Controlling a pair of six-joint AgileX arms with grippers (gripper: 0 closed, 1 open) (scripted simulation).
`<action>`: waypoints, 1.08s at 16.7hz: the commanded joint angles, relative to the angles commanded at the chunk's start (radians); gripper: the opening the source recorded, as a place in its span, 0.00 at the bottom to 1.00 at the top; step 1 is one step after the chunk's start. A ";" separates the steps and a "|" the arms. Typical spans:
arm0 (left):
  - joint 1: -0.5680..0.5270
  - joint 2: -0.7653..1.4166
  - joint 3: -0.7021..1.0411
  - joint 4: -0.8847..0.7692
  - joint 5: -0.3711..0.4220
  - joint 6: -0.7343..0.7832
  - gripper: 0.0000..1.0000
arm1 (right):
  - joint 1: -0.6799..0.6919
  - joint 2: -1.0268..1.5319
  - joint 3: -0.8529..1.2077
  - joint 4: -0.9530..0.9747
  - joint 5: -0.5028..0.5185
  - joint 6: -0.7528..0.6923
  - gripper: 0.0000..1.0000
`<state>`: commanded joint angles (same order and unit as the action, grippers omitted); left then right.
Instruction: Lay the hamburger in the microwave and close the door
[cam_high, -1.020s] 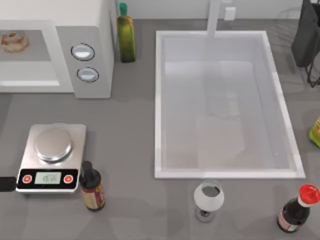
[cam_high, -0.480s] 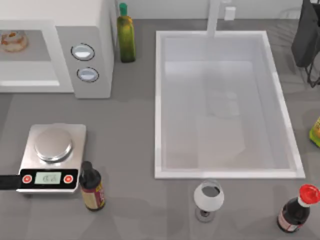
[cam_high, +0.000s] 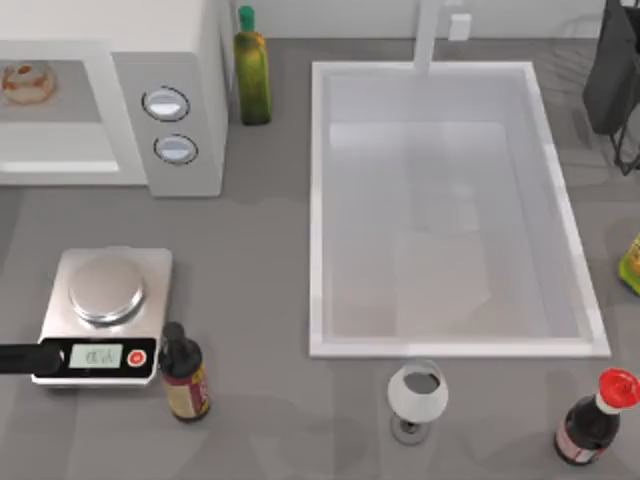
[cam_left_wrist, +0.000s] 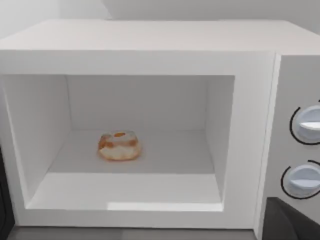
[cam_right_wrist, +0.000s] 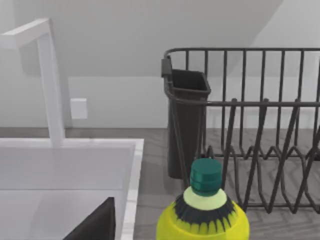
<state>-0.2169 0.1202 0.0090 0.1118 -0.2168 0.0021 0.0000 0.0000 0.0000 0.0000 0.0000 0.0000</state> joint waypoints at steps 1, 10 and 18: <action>0.000 0.000 0.000 0.000 0.000 0.000 0.00 | 0.000 0.000 0.000 0.000 0.000 0.000 1.00; 0.216 -0.135 0.006 -0.148 0.216 -0.003 0.00 | 0.000 0.000 0.000 0.000 0.000 0.000 1.00; 0.310 -0.196 0.010 -0.210 0.310 -0.003 0.00 | 0.000 0.000 0.000 0.000 0.000 0.000 1.00</action>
<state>0.0932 -0.0756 0.0187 -0.0981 0.0930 -0.0007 0.0000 0.0000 0.0000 0.0000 0.0000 0.0000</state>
